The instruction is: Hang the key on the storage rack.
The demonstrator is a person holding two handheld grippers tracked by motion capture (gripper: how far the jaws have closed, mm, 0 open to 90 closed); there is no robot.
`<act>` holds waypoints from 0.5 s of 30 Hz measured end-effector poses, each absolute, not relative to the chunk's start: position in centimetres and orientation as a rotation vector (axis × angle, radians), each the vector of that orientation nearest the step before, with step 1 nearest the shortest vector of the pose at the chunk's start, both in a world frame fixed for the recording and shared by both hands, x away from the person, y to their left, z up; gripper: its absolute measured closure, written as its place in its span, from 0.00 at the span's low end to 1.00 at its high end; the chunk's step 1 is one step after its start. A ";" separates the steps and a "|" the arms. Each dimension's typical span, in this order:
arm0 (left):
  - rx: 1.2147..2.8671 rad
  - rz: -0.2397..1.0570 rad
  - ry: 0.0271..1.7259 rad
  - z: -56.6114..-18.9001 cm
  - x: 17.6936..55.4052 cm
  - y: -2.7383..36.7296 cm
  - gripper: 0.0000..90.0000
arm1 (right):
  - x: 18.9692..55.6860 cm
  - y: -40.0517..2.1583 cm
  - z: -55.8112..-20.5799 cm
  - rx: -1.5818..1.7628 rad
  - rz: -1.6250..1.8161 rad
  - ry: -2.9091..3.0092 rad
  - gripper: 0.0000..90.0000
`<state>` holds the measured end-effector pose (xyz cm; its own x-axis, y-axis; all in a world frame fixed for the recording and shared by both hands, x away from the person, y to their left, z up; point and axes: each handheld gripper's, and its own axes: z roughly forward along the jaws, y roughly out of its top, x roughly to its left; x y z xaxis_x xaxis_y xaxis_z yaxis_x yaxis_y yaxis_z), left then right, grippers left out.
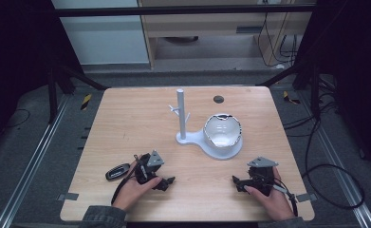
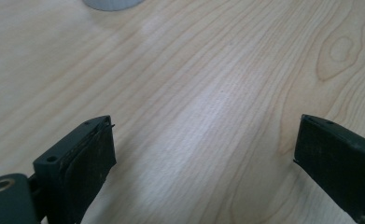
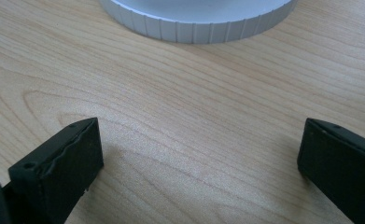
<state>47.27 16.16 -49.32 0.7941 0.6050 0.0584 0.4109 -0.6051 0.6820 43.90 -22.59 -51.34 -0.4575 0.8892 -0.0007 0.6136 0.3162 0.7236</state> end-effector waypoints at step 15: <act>2.603 0.385 0.772 -45.5 48.9 19.8 0.06 | 43.9 -22.6 -51.3 1.335 0.935 2.187 0.00</act>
